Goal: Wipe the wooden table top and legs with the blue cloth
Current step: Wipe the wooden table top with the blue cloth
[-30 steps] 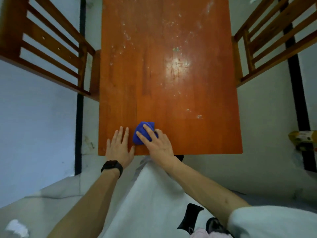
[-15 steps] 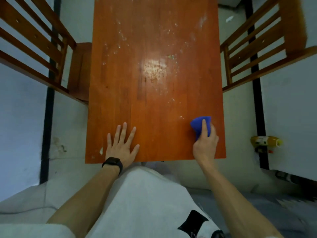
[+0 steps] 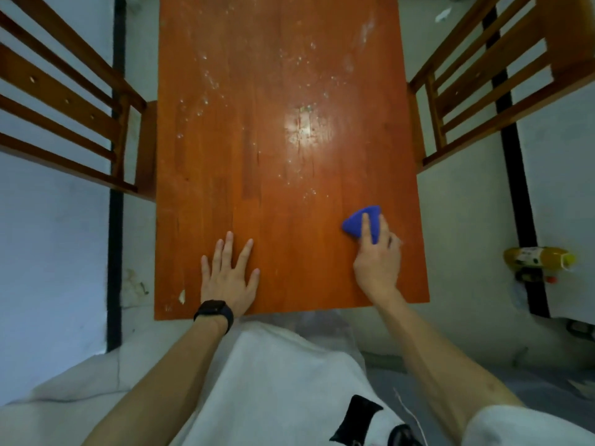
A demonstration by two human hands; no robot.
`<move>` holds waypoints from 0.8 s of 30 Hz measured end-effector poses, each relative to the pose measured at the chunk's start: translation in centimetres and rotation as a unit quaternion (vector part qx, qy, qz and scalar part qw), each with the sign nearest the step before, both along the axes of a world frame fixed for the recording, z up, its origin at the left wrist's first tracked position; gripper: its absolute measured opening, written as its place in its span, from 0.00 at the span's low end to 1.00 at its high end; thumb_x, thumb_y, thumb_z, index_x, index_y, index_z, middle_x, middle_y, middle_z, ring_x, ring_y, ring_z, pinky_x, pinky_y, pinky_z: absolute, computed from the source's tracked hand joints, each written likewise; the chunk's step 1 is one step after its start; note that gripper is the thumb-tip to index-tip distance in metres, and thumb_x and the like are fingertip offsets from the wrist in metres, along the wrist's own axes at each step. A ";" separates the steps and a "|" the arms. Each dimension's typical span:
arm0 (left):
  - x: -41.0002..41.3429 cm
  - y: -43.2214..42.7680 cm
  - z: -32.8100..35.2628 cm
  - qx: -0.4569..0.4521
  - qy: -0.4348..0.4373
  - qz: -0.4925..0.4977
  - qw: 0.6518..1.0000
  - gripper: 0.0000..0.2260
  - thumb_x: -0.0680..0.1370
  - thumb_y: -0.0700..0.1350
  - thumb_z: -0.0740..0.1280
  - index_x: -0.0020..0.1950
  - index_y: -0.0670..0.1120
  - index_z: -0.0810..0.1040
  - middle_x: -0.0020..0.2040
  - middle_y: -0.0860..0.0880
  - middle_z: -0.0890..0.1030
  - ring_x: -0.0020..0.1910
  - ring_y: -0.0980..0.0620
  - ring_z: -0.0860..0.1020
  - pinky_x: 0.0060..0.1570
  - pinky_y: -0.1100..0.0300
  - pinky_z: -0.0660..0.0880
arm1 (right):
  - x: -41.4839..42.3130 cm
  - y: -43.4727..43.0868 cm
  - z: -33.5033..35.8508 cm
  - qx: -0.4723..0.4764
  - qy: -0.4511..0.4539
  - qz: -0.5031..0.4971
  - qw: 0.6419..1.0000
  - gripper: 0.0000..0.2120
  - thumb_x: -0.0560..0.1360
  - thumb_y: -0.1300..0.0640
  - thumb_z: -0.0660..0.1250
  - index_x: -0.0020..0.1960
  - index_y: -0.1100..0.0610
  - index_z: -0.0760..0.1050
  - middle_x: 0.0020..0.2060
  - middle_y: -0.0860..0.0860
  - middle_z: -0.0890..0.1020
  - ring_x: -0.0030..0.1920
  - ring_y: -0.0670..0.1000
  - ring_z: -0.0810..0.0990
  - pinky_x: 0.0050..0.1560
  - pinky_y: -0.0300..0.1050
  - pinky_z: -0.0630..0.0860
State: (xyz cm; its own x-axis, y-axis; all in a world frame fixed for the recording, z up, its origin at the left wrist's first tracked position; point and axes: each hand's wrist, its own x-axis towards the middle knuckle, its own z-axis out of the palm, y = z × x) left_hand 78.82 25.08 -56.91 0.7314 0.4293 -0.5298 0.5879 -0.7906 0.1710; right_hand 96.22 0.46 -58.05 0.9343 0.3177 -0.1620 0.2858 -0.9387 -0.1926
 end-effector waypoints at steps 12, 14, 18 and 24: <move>7.4 -6.4 0.2 -0.047 0.154 0.000 0.987 0.38 0.74 0.74 0.42 0.70 0.61 0.20 0.70 0.51 0.18 0.75 0.44 0.26 0.74 0.39 0.36 | -0.8 0.2 1.3 0.081 -0.003 0.172 0.982 0.30 0.74 0.62 0.53 0.76 0.53 0.64 0.73 0.61 0.66 0.55 0.63 0.73 0.53 0.56 0.75; 7.6 -6.2 0.5 -0.045 0.168 -0.002 0.985 0.38 0.73 0.74 0.42 0.71 0.61 0.22 0.70 0.52 0.18 0.75 0.45 0.27 0.75 0.40 0.37 | -0.8 -1.1 0.3 0.068 0.016 0.259 0.963 0.31 0.73 0.61 0.53 0.76 0.51 0.64 0.73 0.58 0.67 0.55 0.61 0.73 0.48 0.54 0.76; 7.6 -6.7 0.8 -0.039 0.167 -0.008 0.985 0.39 0.73 0.75 0.41 0.70 0.60 0.20 0.71 0.50 0.19 0.75 0.44 0.27 0.75 0.39 0.37 | 5.3 -7.8 -1.3 0.051 -0.004 0.113 0.992 0.33 0.71 0.64 0.55 0.76 0.52 0.65 0.72 0.62 0.67 0.56 0.65 0.72 0.58 0.56 0.71; 7.1 -6.5 0.5 -0.042 0.141 0.001 0.989 0.39 0.72 0.76 0.40 0.71 0.60 0.21 0.71 0.51 0.19 0.75 0.44 0.27 0.75 0.38 0.36 | 10.5 -10.6 1.8 0.090 0.020 -0.128 0.987 0.26 0.82 0.59 0.57 0.79 0.51 0.55 0.74 0.61 0.61 0.65 0.63 0.65 0.64 0.58 0.67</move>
State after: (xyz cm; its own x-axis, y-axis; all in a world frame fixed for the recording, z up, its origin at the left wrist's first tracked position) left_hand 85.92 18.54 -56.42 0.5490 0.3764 -0.7463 0.6234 -0.7792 0.0656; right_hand 106.69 -10.17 -56.24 0.9816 0.0995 -0.1627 0.0328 -0.9284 -0.3701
